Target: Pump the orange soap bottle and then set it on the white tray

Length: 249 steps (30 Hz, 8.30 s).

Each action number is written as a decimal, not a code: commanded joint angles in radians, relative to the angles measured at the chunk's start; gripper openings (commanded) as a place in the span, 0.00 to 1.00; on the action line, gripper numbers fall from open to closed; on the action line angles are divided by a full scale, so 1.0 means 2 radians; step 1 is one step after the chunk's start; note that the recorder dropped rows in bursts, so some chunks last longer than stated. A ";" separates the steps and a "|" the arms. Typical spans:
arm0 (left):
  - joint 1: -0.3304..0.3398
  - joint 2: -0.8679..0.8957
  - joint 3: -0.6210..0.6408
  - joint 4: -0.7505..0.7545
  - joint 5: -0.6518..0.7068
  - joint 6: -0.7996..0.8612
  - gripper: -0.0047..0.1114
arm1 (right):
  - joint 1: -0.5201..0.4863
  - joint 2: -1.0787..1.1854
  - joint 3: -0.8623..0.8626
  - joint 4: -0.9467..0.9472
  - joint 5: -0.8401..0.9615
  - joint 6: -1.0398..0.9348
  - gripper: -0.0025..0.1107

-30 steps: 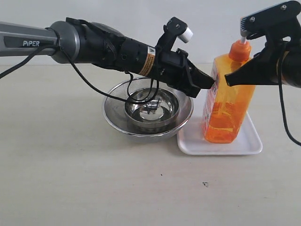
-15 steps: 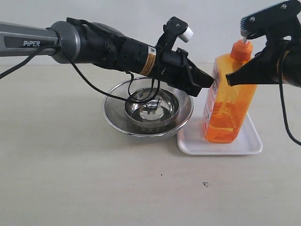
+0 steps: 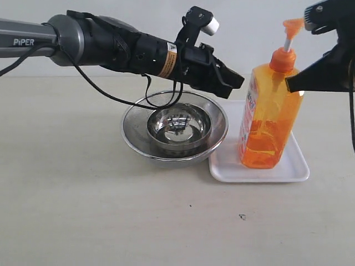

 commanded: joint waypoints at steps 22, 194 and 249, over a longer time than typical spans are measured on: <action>0.022 -0.350 0.325 -0.005 0.272 0.031 0.08 | -0.001 -0.376 0.179 0.031 -0.161 0.015 0.02; 0.238 -1.026 0.746 -0.487 0.305 0.441 0.08 | -0.164 -0.687 0.392 0.810 -0.087 -0.747 0.02; 0.238 -1.100 0.847 -0.918 0.491 0.797 0.08 | -0.164 -0.687 0.392 0.812 -0.087 -0.747 0.02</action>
